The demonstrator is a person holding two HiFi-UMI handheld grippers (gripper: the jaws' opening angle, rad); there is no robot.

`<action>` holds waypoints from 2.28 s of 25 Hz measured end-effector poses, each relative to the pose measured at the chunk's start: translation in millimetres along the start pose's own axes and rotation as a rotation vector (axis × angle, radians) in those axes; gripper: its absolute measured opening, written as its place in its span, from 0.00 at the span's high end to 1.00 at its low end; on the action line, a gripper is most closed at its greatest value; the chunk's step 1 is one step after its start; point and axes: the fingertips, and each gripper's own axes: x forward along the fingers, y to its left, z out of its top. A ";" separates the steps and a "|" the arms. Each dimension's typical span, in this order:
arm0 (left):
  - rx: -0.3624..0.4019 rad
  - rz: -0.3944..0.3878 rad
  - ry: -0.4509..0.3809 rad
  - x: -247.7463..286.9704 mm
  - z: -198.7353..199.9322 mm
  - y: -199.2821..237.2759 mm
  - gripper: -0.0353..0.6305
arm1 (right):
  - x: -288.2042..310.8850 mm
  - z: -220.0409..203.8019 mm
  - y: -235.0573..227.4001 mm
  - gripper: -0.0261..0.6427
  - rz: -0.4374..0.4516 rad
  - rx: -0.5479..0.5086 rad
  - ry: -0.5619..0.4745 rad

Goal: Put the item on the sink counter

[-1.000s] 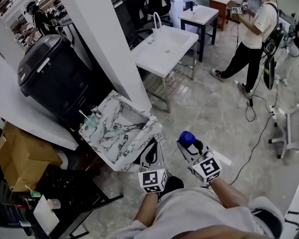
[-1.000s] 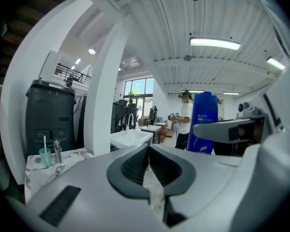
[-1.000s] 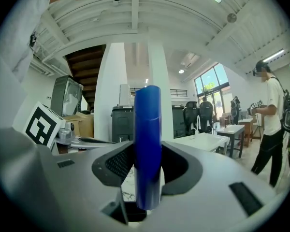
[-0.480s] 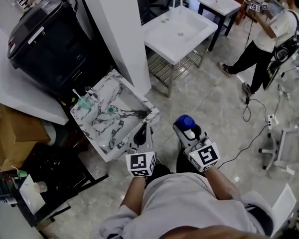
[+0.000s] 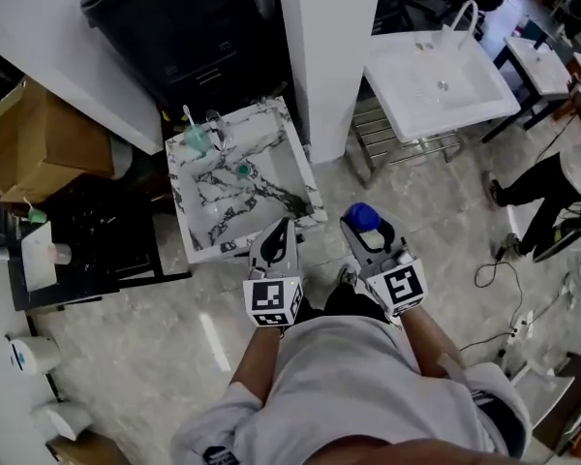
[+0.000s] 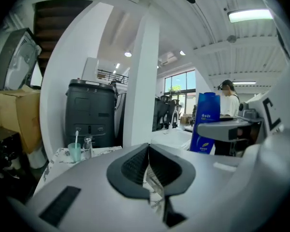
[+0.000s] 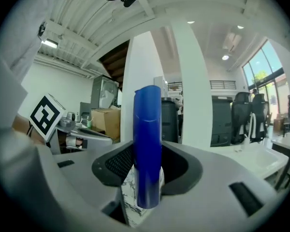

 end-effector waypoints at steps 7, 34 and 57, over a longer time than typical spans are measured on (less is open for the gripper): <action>-0.041 0.225 0.010 -22.5 -9.0 29.9 0.93 | 51.5 -10.3 -8.6 0.72 0.167 -0.028 -0.010; -0.171 0.346 -0.008 5.7 -26.9 153.8 0.93 | 214.8 16.5 5.2 0.73 0.315 -0.112 0.042; -0.362 0.618 0.114 130.3 -63.2 199.5 0.93 | 373.6 -59.2 -43.4 0.72 0.709 -0.163 0.191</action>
